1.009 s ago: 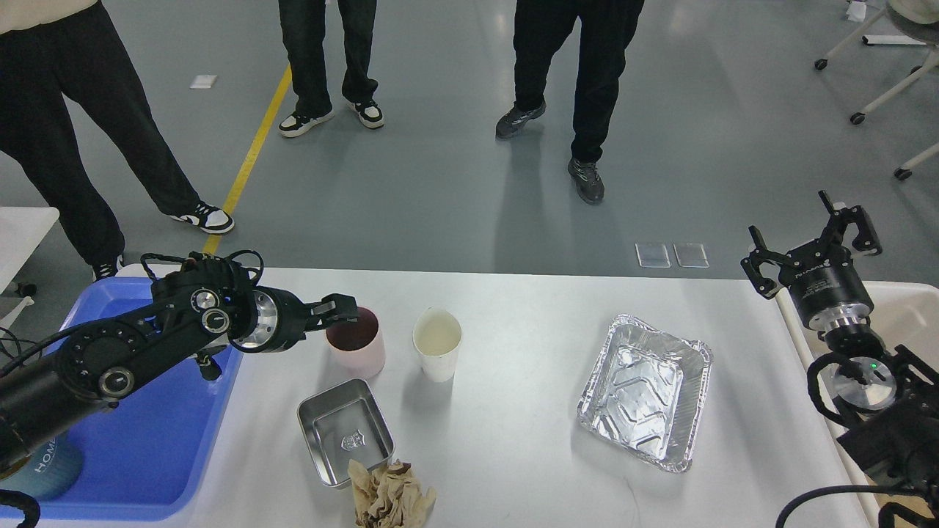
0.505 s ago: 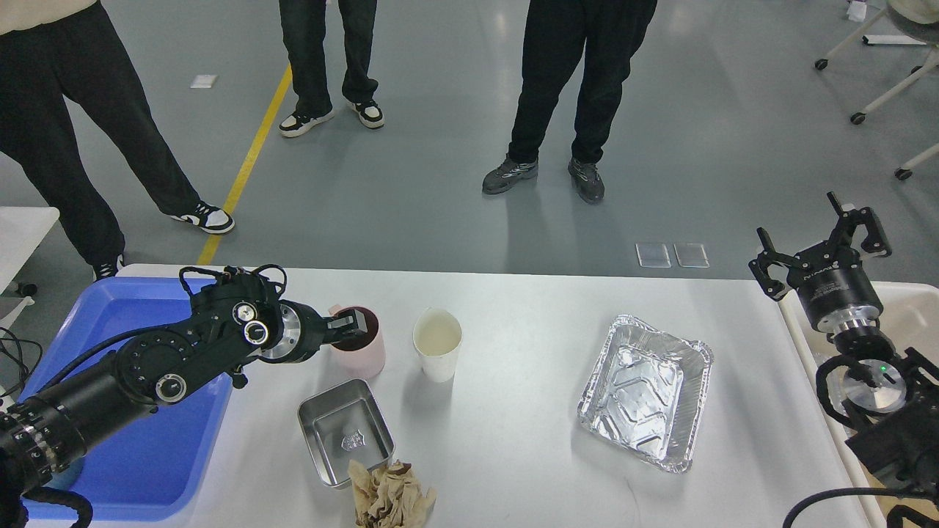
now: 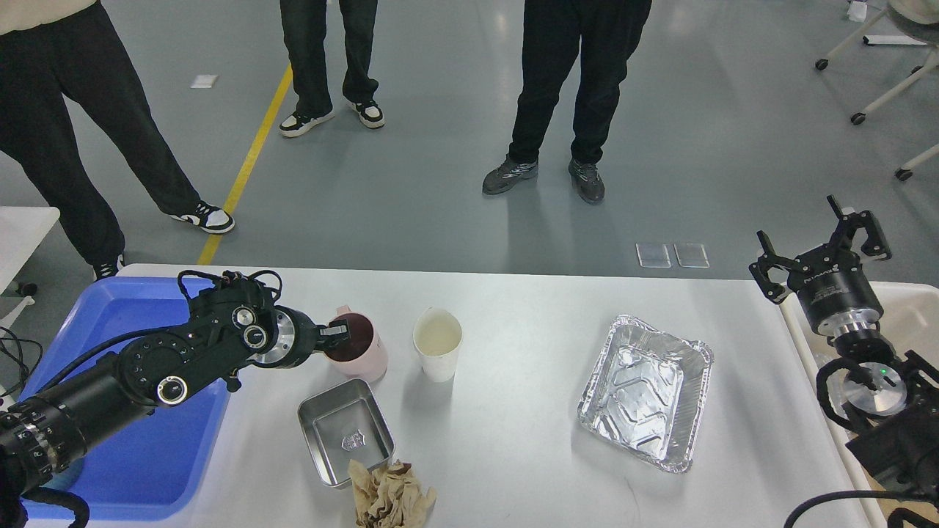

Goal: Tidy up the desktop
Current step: 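Lift the pink mug and lower it into the blue bin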

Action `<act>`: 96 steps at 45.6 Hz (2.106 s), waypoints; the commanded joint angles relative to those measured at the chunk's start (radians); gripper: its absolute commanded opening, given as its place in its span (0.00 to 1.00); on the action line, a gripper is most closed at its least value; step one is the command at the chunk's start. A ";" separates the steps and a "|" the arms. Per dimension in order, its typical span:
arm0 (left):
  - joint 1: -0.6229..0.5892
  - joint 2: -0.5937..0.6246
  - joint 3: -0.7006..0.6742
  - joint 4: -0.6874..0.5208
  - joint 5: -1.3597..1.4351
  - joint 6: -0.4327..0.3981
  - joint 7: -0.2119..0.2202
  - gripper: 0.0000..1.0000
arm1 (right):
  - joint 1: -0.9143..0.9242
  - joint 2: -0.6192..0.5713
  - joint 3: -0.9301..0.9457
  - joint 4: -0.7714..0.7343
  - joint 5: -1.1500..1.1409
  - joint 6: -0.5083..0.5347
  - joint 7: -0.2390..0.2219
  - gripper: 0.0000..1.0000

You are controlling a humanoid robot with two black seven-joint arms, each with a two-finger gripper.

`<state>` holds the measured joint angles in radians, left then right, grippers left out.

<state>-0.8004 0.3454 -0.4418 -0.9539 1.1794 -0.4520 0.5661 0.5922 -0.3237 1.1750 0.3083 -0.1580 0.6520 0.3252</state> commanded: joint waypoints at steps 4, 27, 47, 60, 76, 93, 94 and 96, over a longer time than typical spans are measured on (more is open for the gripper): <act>-0.019 -0.003 -0.002 -0.002 -0.009 -0.040 0.008 0.00 | 0.000 0.000 0.000 0.000 0.000 0.000 0.000 1.00; -0.376 0.659 -0.081 -0.398 -0.397 -0.508 0.098 0.00 | 0.006 0.002 -0.002 -0.001 0.000 0.000 0.000 1.00; -0.387 0.909 -0.109 -0.388 -0.451 -0.508 0.066 0.00 | 0.014 0.006 -0.002 0.000 0.000 -0.005 0.000 1.00; -0.120 0.860 -0.126 -0.401 -0.340 -0.508 0.061 0.00 | 0.006 0.002 -0.003 0.000 0.000 -0.002 0.000 1.00; 0.131 0.781 -0.184 -0.402 -0.187 -0.508 0.043 0.00 | 0.003 -0.001 -0.002 0.000 0.000 0.000 0.000 1.00; 0.484 0.589 -0.549 -0.402 0.066 -0.508 0.041 0.00 | -0.005 -0.018 -0.002 0.000 0.000 0.001 0.000 1.00; 0.500 0.583 -0.560 -0.402 0.077 -0.508 0.041 0.00 | -0.006 -0.020 -0.002 0.002 0.000 0.001 0.000 1.00; 0.524 0.578 -0.577 -0.402 0.094 -0.508 0.041 0.00 | -0.011 -0.026 -0.002 0.006 0.000 0.006 0.000 1.00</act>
<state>-0.3584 0.9554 -0.9493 -1.3561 1.2182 -0.9598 0.6072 0.5900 -0.3414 1.1736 0.3085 -0.1580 0.6531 0.3252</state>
